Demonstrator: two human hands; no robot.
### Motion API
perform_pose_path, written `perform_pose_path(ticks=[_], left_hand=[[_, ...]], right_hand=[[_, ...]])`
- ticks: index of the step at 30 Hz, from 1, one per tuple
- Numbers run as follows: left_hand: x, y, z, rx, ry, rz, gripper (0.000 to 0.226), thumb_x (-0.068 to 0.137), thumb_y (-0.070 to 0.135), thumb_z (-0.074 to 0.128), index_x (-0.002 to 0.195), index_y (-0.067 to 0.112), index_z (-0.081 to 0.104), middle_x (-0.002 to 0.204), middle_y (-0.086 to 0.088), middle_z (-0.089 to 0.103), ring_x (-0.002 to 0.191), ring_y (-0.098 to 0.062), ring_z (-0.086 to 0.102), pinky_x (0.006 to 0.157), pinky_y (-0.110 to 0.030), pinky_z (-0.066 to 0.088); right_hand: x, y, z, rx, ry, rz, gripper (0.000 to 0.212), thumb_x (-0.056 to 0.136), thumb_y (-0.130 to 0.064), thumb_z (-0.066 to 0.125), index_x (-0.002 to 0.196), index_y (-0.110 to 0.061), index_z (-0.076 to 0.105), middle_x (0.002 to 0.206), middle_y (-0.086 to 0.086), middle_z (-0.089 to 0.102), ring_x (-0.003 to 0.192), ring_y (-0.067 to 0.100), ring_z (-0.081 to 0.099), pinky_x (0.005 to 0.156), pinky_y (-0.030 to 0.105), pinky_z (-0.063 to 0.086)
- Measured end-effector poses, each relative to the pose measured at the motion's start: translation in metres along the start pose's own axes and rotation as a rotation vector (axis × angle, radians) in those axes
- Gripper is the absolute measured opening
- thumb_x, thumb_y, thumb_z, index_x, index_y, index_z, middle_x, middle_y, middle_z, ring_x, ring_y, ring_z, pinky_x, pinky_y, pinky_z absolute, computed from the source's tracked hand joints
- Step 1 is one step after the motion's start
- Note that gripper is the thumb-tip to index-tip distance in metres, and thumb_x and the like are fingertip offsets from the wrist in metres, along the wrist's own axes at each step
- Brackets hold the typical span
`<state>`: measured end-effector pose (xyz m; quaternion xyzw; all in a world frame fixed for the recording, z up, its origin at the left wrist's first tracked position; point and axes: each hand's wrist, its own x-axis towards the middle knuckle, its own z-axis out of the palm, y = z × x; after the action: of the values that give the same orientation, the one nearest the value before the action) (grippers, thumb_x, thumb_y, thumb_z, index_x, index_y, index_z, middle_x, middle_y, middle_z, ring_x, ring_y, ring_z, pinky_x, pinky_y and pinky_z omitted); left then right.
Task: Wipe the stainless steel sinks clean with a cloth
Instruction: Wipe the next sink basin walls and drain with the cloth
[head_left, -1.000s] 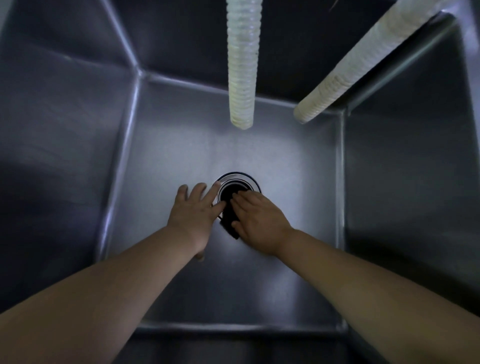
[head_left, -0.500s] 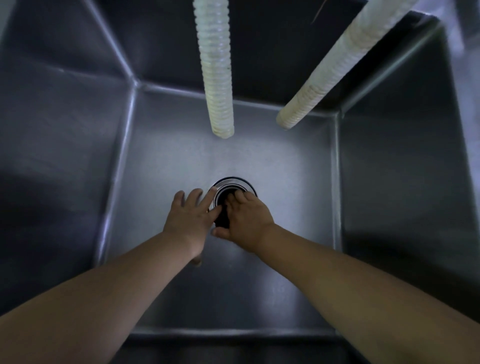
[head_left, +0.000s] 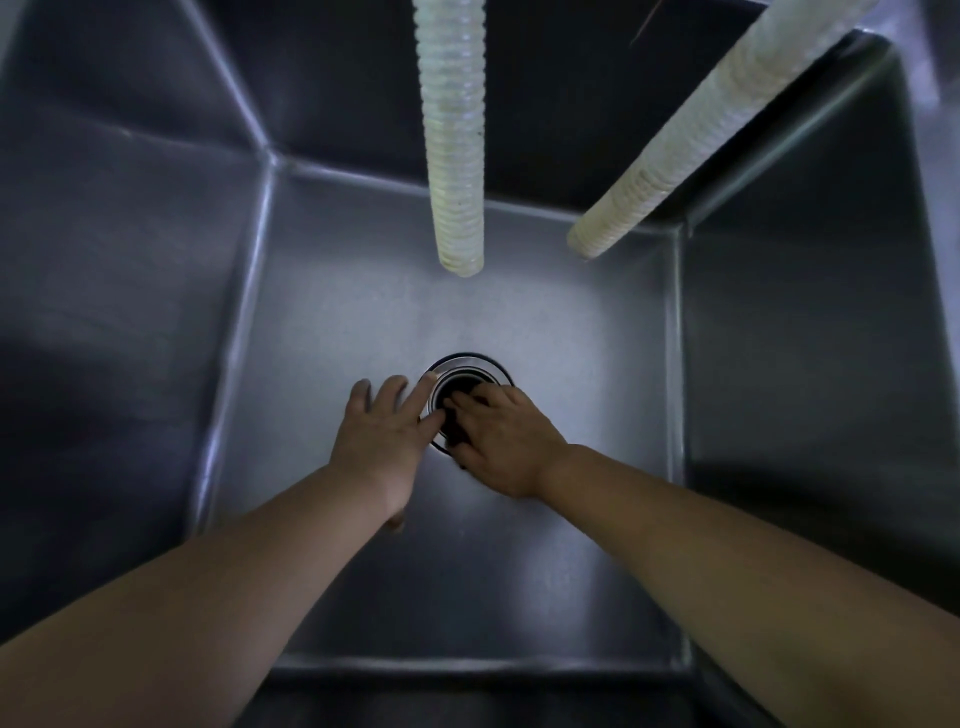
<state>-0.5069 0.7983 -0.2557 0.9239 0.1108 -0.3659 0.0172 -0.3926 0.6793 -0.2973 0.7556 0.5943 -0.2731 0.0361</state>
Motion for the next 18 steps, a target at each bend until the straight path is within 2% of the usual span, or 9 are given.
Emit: perform_pose_path(ticks=[4,7,10,12,15,18], left_hand=[[0.000,0.001,-0.003,-0.016,-0.012,-0.008,0.127,0.043,0.046,0.088,0.145,0.031,0.013,0.156,-0.004,-0.016,0.141,-0.030,-0.002,0.115,-0.048,0.005],[0.000,0.002,-0.004,-0.006,-0.018,-0.007,0.127,0.043,0.047,0.088,0.144,0.031,0.014,0.156,-0.004,-0.016,0.141,-0.030,-0.001,0.114,-0.049,0.006],[-0.001,0.003,-0.004,0.009,-0.013,-0.005,0.127,0.042,0.048,0.088,0.145,0.032,0.014,0.155,-0.004,-0.015,0.139,-0.030,0.000,0.114,-0.048,0.008],[-0.002,0.003,-0.004,0.011,-0.014,-0.009,0.128,0.042,0.049,0.087,0.145,0.033,0.012,0.155,-0.004,-0.016,0.139,-0.030,-0.001,0.114,-0.047,0.008],[0.000,0.003,-0.003,0.024,-0.010,-0.014,0.129,0.045,0.051,0.085,0.146,0.033,0.006,0.155,-0.004,-0.019,0.140,-0.030,-0.003,0.114,-0.048,0.007],[-0.002,0.003,-0.003,0.042,-0.013,-0.009,0.131,0.045,0.053,0.085,0.146,0.033,0.004,0.155,-0.003,-0.019,0.140,-0.031,-0.003,0.114,-0.049,0.008]], right_hand=[[0.004,0.005,-0.008,-0.064,-0.042,-0.052,0.051,0.099,-0.048,0.025,0.137,-0.021,0.046,0.144,-0.003,0.043,0.129,0.019,0.030,0.106,0.030,0.016],[0.007,0.002,-0.013,-0.082,-0.036,-0.057,0.048,0.100,-0.047,0.021,0.123,-0.027,0.058,0.127,-0.005,0.056,0.120,0.019,0.036,0.102,0.030,0.019],[0.009,-0.003,-0.017,-0.228,0.010,-0.110,0.047,0.101,-0.045,0.021,0.110,-0.027,0.063,0.110,-0.003,0.064,0.112,0.020,0.038,0.097,0.033,0.022],[0.004,-0.006,-0.015,-0.302,0.011,-0.112,0.051,0.100,-0.048,0.020,0.109,-0.022,0.064,0.107,0.000,0.064,0.108,0.021,0.036,0.095,0.035,0.024],[-0.002,-0.009,-0.010,-0.351,-0.029,-0.015,0.070,0.094,-0.062,0.018,0.117,-0.010,0.058,0.112,0.003,0.060,0.111,0.021,0.035,0.098,0.035,0.026],[0.000,-0.014,-0.008,-0.331,-0.033,0.034,0.074,0.092,-0.067,0.018,0.121,-0.011,0.057,0.114,0.003,0.056,0.113,0.021,0.034,0.098,0.035,0.026]])
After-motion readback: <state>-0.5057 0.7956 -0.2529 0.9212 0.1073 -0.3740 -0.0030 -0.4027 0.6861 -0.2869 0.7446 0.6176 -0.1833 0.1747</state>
